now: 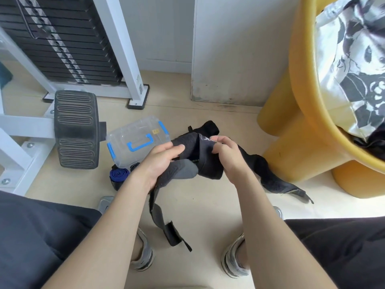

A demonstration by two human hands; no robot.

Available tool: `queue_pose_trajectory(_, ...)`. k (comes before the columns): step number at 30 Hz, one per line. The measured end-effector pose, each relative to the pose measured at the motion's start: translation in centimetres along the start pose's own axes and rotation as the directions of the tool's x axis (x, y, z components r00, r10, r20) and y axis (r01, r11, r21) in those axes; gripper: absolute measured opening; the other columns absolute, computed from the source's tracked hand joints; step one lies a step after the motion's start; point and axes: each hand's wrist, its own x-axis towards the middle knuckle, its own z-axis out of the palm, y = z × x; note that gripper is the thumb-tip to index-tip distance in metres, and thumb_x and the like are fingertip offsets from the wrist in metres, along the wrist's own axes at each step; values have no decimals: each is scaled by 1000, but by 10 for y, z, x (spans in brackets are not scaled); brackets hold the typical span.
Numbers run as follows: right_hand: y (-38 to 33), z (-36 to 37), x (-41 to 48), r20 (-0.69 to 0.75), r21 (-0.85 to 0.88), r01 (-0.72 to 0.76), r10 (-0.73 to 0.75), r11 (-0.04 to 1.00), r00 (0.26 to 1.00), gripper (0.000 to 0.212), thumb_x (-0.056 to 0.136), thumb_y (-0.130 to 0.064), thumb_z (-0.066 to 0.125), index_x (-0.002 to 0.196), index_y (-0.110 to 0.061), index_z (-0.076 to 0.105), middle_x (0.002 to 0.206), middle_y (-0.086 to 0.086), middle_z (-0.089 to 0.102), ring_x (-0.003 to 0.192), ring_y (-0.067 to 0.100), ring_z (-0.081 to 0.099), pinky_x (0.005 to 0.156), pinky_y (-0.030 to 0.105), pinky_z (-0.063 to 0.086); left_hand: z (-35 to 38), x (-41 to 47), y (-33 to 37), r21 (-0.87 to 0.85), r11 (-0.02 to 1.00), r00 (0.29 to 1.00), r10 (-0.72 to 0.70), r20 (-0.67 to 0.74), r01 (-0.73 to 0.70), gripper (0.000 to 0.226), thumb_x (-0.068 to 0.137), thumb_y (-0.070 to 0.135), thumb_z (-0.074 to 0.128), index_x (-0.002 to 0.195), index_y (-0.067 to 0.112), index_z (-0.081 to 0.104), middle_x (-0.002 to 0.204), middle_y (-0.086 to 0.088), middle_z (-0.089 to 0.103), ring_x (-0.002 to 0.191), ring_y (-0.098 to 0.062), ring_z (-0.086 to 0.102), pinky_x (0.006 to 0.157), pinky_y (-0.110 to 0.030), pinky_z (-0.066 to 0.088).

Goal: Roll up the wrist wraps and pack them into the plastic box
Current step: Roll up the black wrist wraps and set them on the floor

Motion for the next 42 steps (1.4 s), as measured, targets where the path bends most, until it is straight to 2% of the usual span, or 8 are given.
queue_pose_trajectory(5, -15, -8, 0, 65, 36, -5, 2, 999, 998, 27, 86, -30, 70, 107, -20, 82, 108, 11, 82, 109, 34, 78, 102, 53, 61, 5, -5, -2, 89, 996, 996, 15, -88, -7, 29, 109, 26, 65, 91, 4, 67, 83, -3, 68, 88, -22, 62, 81, -35, 49)
queue_pose_trajectory(8, -18, -19, -1, 118, -140, 23, -7, 990, 993, 57, 61, -58, 97, 103, -23, 79, 93, -4, 83, 92, 18, 81, 85, 41, 68, 5, -3, -2, 92, 996, 994, 15, -107, -5, 34, 111, 24, 63, 100, -7, 69, 89, -3, 71, 90, -20, 65, 85, -35, 50)
queue_pose_trajectory(14, -23, -17, 1, 14, -477, 190, -209, 858, 978, 12, 84, -36, 71, 73, -36, 74, 66, -17, 70, 70, 3, 66, 60, 19, 51, 9, -6, 1, 184, 981, 997, 67, -44, -58, 31, 115, 22, 54, 98, 30, 79, 88, 25, 80, 84, 15, 71, 70, -3, 50)
queue_pose_trajectory(21, -8, -47, 2, -491, -391, -53, -159, 919, 857, 24, 98, -34, 61, 96, -13, 72, 81, 5, 70, 71, 22, 66, 56, 25, 42, -2, -7, 8, 87, 991, 968, 119, -220, -102, 24, 114, 29, 57, 100, 29, 76, 104, 1, 66, 99, -15, 61, 94, -33, 51)
queue_pose_trajectory(27, -14, -30, -2, -337, -604, -75, -169, 794, 926, 62, 93, -57, 68, 146, -28, 54, 138, 8, 58, 132, 36, 54, 111, 54, 47, 3, -8, 17, 74, 996, 979, 61, -192, -48, 28, 111, 30, 62, 132, 15, 75, 134, -9, 75, 128, -23, 66, 119, -42, 48)
queue_pose_trajectory(31, -21, -16, -8, -13, -336, 228, -247, 914, 969, 32, 96, -39, 61, 122, -26, 73, 124, -1, 75, 118, 19, 69, 91, 34, 57, 9, -6, 15, 47, 997, 979, 70, -191, -62, 27, 112, 29, 61, 120, 6, 74, 115, -9, 76, 104, -22, 68, 100, -38, 55)
queue_pose_trajectory(34, -25, -5, -13, 379, -160, 220, -146, 962, 914, 28, 100, -34, 66, 117, -15, 78, 115, 9, 79, 114, 22, 75, 102, 52, 60, 15, -4, 14, 13, 993, 973, 115, -199, -115, 27, 114, 26, 57, 109, 4, 72, 90, 4, 74, 78, -5, 68, 71, -20, 56)
queue_pose_trajectory(42, -39, 24, -21, 206, -284, 518, -476, 807, 855, 13, 108, -9, 55, 108, -13, 67, 99, 11, 75, 93, 30, 71, 85, 53, 61, 7, -3, 20, 181, 980, 938, 141, -317, -86, 52, 107, 52, 58, 87, 8, 76, 78, 4, 76, 77, -13, 70, 77, -32, 51)
